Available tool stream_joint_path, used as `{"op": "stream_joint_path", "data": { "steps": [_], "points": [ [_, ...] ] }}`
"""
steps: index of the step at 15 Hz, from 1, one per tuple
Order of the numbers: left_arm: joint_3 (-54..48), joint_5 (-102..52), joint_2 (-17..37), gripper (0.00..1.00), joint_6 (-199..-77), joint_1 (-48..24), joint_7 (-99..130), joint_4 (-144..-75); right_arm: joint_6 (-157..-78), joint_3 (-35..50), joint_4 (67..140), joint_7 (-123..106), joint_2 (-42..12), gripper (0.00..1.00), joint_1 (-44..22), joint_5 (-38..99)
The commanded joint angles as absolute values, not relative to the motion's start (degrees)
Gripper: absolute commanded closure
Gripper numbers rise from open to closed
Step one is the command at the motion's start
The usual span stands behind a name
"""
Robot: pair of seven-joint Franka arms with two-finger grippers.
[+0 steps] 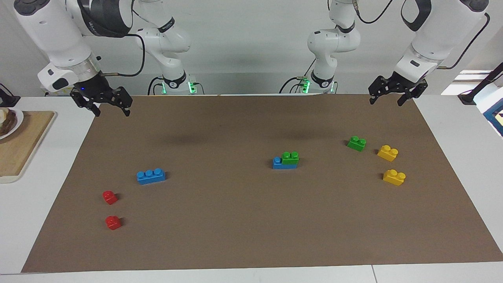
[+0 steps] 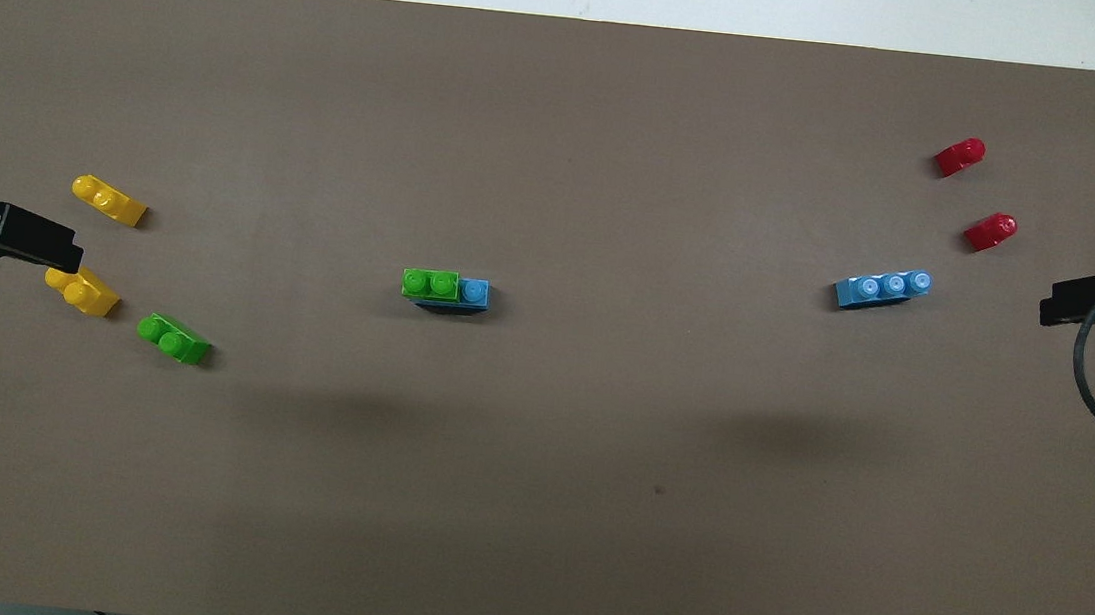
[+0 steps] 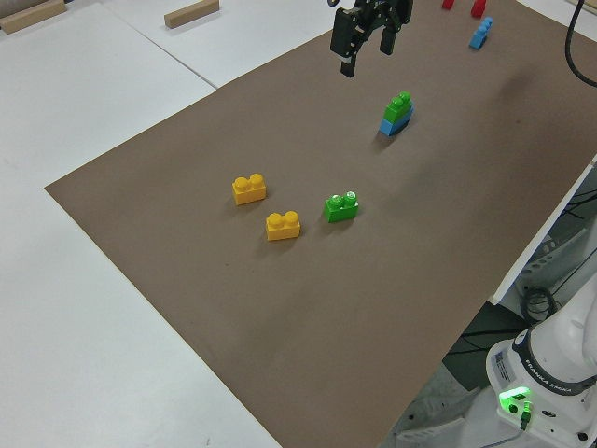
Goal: Remove green block with left arm and hold with right
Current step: 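Move both grippers out from rest toward the table center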
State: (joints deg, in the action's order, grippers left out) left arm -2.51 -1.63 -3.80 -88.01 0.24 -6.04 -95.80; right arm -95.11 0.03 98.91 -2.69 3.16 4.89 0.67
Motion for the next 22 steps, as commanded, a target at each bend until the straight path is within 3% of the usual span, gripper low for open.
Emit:
{"op": "stream_joint_path", "data": {
  "steps": [1, 13, 18, 22],
  "points": [
    [-1.9, -2.3, -4.2, 0.00, -88.5, -0.5, -5.1, -95.9, -94.7, 0.4, 100.4, -4.1, 4.7, 0.00, 5.6, 0.8],
    [-1.8, -2.2, -5.0, 0.00, -88.2, -0.6, -4.4, -96.5, -94.6, -0.4, 100.1, -5.6, 5.0, 0.00, 5.9, 1.5],
    [-2.0, -2.2, -5.4, 0.00, -90.8, -0.6, 5.2, -97.6, -94.9, -0.3, 101.5, 35.4, 4.6, 0.03, 5.4, 3.9],
    [-2.1, -2.2, -6.1, 0.00, -91.2, -2.8, 28.2, -99.2, -94.3, -0.4, 103.7, 50.9, 4.0, 0.04, 5.8, 11.7]
  ]
}}
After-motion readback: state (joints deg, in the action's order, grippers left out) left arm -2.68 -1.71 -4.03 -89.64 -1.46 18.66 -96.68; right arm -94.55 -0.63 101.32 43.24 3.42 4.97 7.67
